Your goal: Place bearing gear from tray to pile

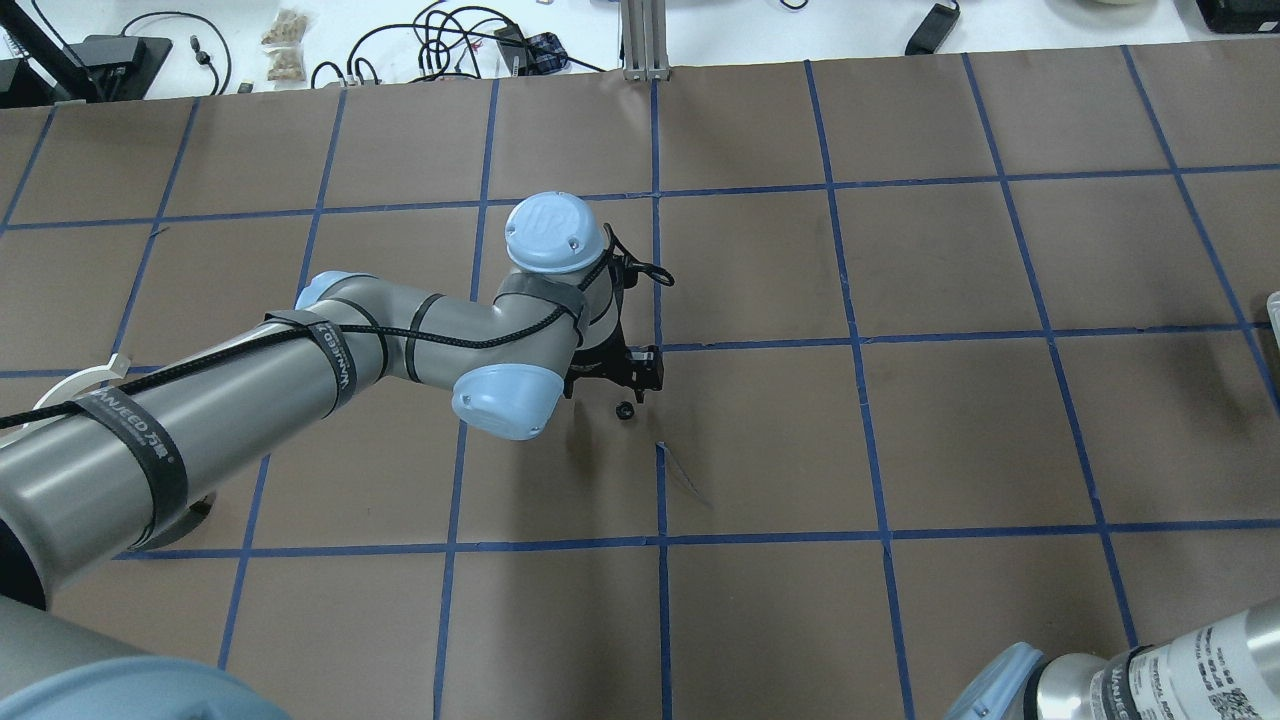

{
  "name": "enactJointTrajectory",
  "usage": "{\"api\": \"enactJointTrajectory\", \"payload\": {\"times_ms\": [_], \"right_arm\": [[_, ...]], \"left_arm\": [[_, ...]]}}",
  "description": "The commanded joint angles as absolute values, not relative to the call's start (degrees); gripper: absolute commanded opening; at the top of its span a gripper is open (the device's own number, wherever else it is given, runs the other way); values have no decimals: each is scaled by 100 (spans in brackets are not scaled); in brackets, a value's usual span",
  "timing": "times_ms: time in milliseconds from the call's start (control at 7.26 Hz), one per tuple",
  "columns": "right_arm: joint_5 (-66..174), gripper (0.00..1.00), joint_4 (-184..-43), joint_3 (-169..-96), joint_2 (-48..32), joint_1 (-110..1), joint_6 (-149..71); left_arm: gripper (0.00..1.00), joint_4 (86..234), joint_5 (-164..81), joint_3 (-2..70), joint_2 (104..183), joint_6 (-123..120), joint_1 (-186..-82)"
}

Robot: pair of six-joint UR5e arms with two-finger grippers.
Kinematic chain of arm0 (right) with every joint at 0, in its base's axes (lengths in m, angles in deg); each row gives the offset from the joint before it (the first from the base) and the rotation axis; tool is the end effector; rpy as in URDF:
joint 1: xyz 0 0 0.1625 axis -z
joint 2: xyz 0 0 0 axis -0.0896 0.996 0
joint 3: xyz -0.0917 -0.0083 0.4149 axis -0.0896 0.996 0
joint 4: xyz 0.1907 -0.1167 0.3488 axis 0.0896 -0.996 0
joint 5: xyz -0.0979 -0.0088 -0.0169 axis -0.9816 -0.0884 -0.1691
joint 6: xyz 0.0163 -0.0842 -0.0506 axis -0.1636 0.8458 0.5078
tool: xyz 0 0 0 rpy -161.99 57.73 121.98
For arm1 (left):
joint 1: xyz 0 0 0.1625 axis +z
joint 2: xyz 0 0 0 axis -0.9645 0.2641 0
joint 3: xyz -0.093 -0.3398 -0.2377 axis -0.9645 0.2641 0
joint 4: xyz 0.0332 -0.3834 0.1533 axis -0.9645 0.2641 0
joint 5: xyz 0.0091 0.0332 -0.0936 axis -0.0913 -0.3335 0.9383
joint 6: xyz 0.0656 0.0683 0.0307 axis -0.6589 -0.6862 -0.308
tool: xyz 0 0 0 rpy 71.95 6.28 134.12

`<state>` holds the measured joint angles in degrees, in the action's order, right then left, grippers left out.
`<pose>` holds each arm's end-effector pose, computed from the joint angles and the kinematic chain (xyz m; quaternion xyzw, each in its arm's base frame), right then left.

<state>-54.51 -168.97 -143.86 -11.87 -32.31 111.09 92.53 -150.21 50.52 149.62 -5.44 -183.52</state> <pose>-0.3810 -0.4696 0.2124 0.6490 -0.7592 0.0374 0.0326 -0.3132 -0.4904 0.1738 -0.0706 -0.9970 -0.0267 0.0179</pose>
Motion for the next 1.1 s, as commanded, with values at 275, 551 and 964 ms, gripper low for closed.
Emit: {"api": "enactJointTrajectory", "payload": {"times_ms": [275,551,964], "right_arm": [[-5415,88,-16924,-14301,-1518,-3186,11324],[-5407,81,-16924,-14265,-1535,-3186,11342],[-5442,62,-16924,-14265,-1544,-3186,11228]], "left_arm": [[41,9246,-15096,5065,15001,-556,-18640],[0,9246,-15104,5030,15002,-556,-18622],[0,10084,-15113,4646,14704,-862,-18107]]}}
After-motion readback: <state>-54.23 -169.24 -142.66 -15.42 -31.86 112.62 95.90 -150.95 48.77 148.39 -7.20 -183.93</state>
